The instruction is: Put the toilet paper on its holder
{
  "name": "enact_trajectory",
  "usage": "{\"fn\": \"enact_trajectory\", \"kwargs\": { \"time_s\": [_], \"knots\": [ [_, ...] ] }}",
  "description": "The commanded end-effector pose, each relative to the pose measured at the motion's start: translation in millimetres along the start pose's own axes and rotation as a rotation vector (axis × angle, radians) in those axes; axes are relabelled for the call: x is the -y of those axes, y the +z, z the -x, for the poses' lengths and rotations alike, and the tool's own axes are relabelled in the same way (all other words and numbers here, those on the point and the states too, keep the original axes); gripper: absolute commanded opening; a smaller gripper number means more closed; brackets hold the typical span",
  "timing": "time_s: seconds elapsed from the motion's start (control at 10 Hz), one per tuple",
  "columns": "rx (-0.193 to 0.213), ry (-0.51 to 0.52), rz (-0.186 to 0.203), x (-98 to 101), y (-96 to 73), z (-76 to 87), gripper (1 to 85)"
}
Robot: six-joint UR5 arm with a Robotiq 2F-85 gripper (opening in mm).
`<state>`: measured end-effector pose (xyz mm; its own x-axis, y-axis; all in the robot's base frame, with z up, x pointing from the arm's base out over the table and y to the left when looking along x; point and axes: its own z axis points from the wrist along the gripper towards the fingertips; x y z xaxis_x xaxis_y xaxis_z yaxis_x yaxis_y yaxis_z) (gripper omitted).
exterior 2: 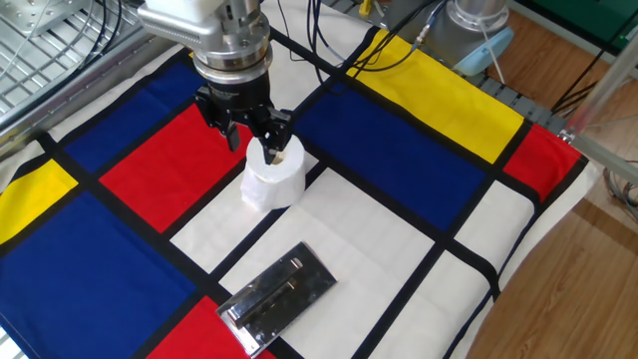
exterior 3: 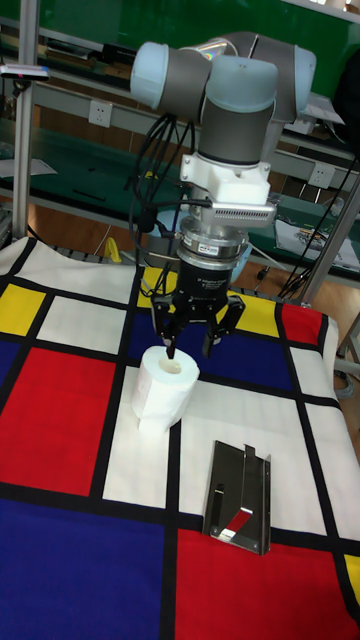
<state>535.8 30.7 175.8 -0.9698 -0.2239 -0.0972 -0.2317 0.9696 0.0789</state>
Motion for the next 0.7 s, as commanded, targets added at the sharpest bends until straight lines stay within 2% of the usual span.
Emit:
{"fn": "enact_trajectory", "kwargs": {
  "time_s": [0.0, 0.3, 0.6],
  "knots": [
    [0.015, -0.005, 0.012, 3.4, 4.0, -7.6, 54.7],
    [0.010, -0.007, 0.005, 11.5, 12.2, -18.5, 55.0],
    [0.004, -0.016, -0.005, 16.8, 11.5, -25.8, 55.3]
  ]
}}
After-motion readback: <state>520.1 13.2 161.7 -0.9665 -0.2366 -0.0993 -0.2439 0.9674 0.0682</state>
